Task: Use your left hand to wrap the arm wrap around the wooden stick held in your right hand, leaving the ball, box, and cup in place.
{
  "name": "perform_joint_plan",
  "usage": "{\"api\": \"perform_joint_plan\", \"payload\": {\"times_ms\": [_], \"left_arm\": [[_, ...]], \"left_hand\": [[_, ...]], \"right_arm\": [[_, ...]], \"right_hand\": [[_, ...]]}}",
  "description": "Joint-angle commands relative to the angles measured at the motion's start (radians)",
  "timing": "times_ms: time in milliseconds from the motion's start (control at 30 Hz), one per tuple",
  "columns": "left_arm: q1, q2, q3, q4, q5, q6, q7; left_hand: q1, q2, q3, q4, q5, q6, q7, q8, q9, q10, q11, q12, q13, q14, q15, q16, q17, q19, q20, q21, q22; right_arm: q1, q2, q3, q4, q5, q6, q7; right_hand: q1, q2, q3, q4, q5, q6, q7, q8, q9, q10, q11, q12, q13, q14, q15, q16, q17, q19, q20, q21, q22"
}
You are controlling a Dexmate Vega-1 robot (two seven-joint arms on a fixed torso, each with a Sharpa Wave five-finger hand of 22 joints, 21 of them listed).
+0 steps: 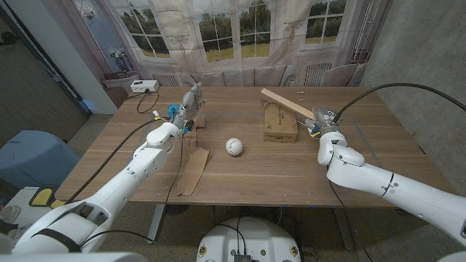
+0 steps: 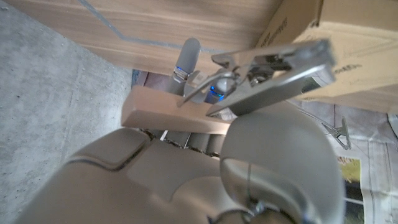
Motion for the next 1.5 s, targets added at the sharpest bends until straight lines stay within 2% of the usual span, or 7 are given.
{"api": "perform_joint_plan", "payload": {"times_ms": [33, 200, 400, 533, 767, 1267, 1500], "left_arm": [[0.024, 0.03, 0.002, -0.074, 0.042, 0.016, 0.055], [0.041, 0.075, 0.008, -0.157, 0.108, 0.077, 0.139], [0.048, 0.13, 0.013, -0.233, 0.142, 0.173, 0.172], [0.052, 0.177, 0.015, -0.295, 0.164, 0.256, 0.191], [0.066, 0.257, 0.005, -0.4, 0.191, 0.395, 0.225], [0.123, 0.394, -0.037, -0.59, 0.222, 0.615, 0.298], [0.084, 0.458, -0.012, -0.674, 0.27, 0.803, 0.303]], "left_hand": [[0.011, -0.007, 0.0, -0.015, 0.005, -0.011, 0.007, 0.005, 0.005, -0.019, 0.003, 0.005, 0.004, -0.032, 0.004, 0.006, 0.003, 0.008, -0.002, -0.003, 0.001], [0.08, -0.011, 0.024, -0.078, -0.011, 0.007, 0.021, 0.016, 0.006, 0.023, 0.012, 0.017, 0.005, 0.02, 0.009, 0.015, 0.003, 0.044, -0.003, 0.007, 0.0], [0.169, -0.009, 0.057, -0.162, -0.044, 0.073, 0.046, 0.034, 0.008, 0.078, 0.005, 0.031, 0.01, 0.094, 0.023, 0.026, 0.006, 0.064, -0.005, 0.013, 0.005], [0.208, -0.011, 0.07, -0.202, -0.059, 0.106, 0.058, 0.037, 0.009, 0.125, -0.005, 0.044, 0.013, 0.139, 0.018, 0.032, 0.009, 0.069, 0.001, 0.017, 0.01], [0.23, -0.015, 0.075, -0.226, -0.067, 0.144, 0.083, 0.042, 0.011, 0.162, 0.016, 0.053, 0.016, 0.159, 0.021, 0.032, 0.013, 0.071, 0.005, 0.021, 0.016], [0.271, -0.006, 0.09, -0.255, -0.071, 0.189, 0.108, 0.049, 0.013, 0.188, 0.022, 0.057, 0.019, 0.18, 0.015, 0.033, 0.016, 0.089, 0.014, 0.032, 0.022], [0.325, 0.012, 0.112, -0.276, -0.072, 0.25, 0.114, 0.061, 0.015, 0.225, 0.016, 0.064, 0.02, 0.217, 0.001, 0.038, 0.016, 0.12, 0.013, 0.046, 0.023]], "right_arm": [[-0.152, 0.029, 0.137, 0.009, -0.064, 0.206, -0.178], [-0.197, 0.041, 0.18, 0.013, -0.076, 0.256, -0.202], [-0.245, 0.045, 0.225, 0.005, -0.084, 0.31, -0.219], [-0.269, 0.05, 0.245, -0.004, -0.096, 0.334, -0.225], [-0.298, 0.056, 0.267, -0.007, -0.129, 0.394, -0.241], [-0.336, 0.067, 0.304, -0.007, -0.183, 0.474, -0.232], [-0.368, 0.075, 0.331, -0.011, -0.182, 0.491, -0.236]], "right_hand": [[-0.114, 0.099, -0.003, -0.003, 0.005, 0.11, 0.008, 0.012, 0.009, 0.008, -0.003, 0.008, 0.009, 0.003, -0.038, 0.017, 0.004, 0.001, -0.016, 0.012, -0.002], [-0.12, 0.101, -0.001, -0.005, 0.009, 0.114, 0.013, 0.028, 0.023, 0.006, -0.009, 0.032, 0.058, 0.002, -0.038, 0.034, 0.004, 0.002, -0.022, 0.025, -0.009], [-0.126, 0.104, 0.002, -0.006, 0.013, 0.115, 0.023, 0.042, 0.034, 0.008, -0.006, 0.058, 0.105, 0.001, -0.038, 0.056, 0.005, -0.003, -0.022, 0.04, -0.016], [-0.128, 0.106, 0.005, -0.006, 0.015, 0.114, 0.027, 0.045, 0.036, 0.008, -0.003, 0.063, 0.11, -0.002, -0.038, 0.064, 0.005, -0.006, -0.021, 0.047, -0.019], [-0.13, 0.108, 0.01, -0.007, 0.017, 0.116, 0.031, 0.05, 0.036, 0.007, 0.002, 0.073, 0.123, -0.006, -0.038, 0.076, 0.005, -0.011, -0.02, 0.056, -0.023], [-0.133, 0.108, 0.019, -0.008, 0.02, 0.123, 0.035, 0.063, 0.039, 0.002, 0.002, 0.104, 0.141, -0.009, -0.038, 0.097, 0.005, -0.014, -0.018, 0.077, -0.031], [-0.134, 0.108, 0.023, -0.009, 0.021, 0.121, 0.035, 0.064, 0.034, -0.001, 0.005, 0.119, 0.142, -0.01, -0.038, 0.105, 0.005, -0.019, -0.018, 0.086, -0.036]]}}
